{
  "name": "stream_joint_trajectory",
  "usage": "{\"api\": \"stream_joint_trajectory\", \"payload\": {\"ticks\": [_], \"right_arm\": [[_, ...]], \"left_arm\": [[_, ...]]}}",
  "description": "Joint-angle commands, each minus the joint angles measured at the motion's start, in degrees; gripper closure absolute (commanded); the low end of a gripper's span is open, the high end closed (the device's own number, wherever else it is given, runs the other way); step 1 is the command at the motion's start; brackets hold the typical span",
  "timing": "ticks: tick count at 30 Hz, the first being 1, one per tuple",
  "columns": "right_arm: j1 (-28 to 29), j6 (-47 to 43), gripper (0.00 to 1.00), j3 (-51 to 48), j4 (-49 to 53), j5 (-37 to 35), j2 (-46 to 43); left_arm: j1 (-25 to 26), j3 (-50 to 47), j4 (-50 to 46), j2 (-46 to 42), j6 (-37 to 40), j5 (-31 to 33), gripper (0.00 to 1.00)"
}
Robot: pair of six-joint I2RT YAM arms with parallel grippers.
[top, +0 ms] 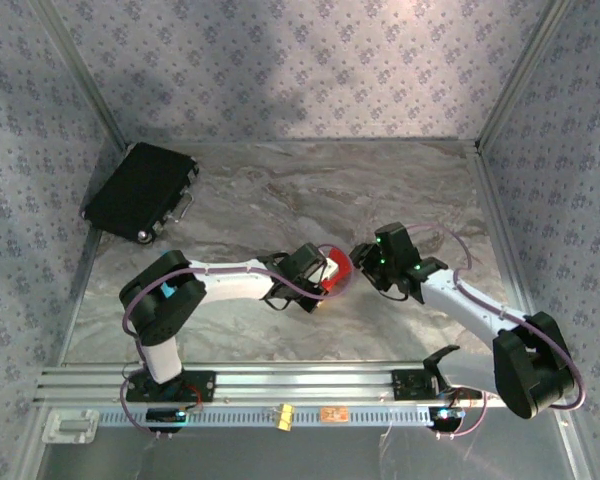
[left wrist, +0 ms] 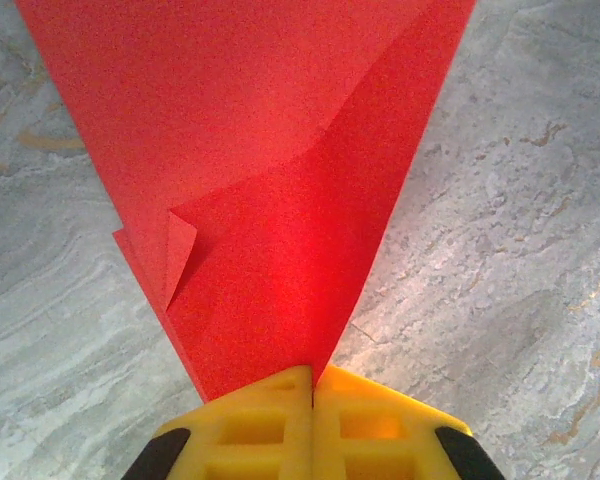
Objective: Fold a paper plane with a square sheet of paper (pick it up from the middle)
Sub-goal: Fold the wing for the fifth time at the center of the table.
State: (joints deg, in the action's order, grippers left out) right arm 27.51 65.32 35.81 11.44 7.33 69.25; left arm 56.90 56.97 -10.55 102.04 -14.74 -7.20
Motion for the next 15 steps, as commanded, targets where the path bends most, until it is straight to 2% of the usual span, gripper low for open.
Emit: {"api": "stream_joint_trajectory", "payload": {"ticks": [1, 7, 15], "right_arm": [[0.0, 0.1, 0.43, -0.9, -2.8, 3.1, 2.4], [0.9, 0.4, 0.46, 1.4, -5.9, 6.3, 8.8], [1.1, 1.1, 0.67, 1.3, -8.3, 7.7, 11.5]], "left_arm": [[0.1, 1.0, -1.1, -1.5, 1.3, 0.1, 1.00], [0.1, 0.9, -0.8, -1.8, 1.6, 0.3, 0.99], [0.4, 1.1, -1.9, -2.3, 3.2, 1.6, 0.95]]}}
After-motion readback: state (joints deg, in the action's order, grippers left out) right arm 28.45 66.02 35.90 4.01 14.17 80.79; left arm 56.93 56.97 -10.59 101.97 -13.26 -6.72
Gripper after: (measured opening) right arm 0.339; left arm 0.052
